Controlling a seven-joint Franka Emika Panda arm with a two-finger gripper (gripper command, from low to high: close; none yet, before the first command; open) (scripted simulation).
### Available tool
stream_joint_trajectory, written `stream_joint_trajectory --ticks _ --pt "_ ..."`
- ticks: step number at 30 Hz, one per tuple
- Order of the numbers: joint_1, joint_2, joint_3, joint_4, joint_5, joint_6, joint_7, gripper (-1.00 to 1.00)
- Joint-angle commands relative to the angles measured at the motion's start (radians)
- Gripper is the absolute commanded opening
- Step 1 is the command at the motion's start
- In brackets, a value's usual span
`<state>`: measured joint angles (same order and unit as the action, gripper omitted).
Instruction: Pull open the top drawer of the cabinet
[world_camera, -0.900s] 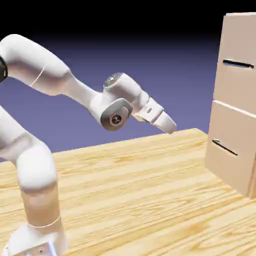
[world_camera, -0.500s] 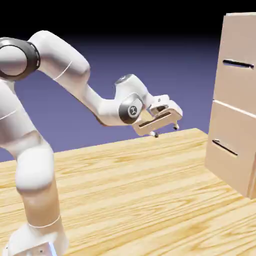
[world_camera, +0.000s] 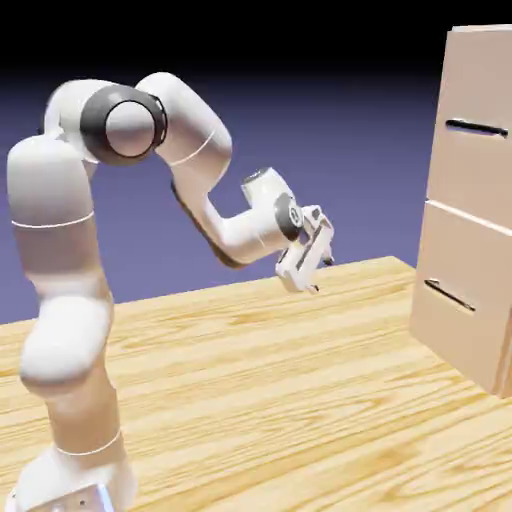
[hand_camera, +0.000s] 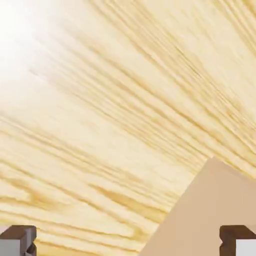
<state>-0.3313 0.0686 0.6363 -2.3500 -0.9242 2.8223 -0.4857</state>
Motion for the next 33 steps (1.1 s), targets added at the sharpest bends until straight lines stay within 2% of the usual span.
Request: stream_joint_trajectory --ticks 1,33 --pt "-0.014 0.023 0.023 0.016 -0.033 -0.008 -0.044 0.0" --pt "-0.406 0.747 0.744 0.538 -1.081 -0.251 -1.435 0.0"
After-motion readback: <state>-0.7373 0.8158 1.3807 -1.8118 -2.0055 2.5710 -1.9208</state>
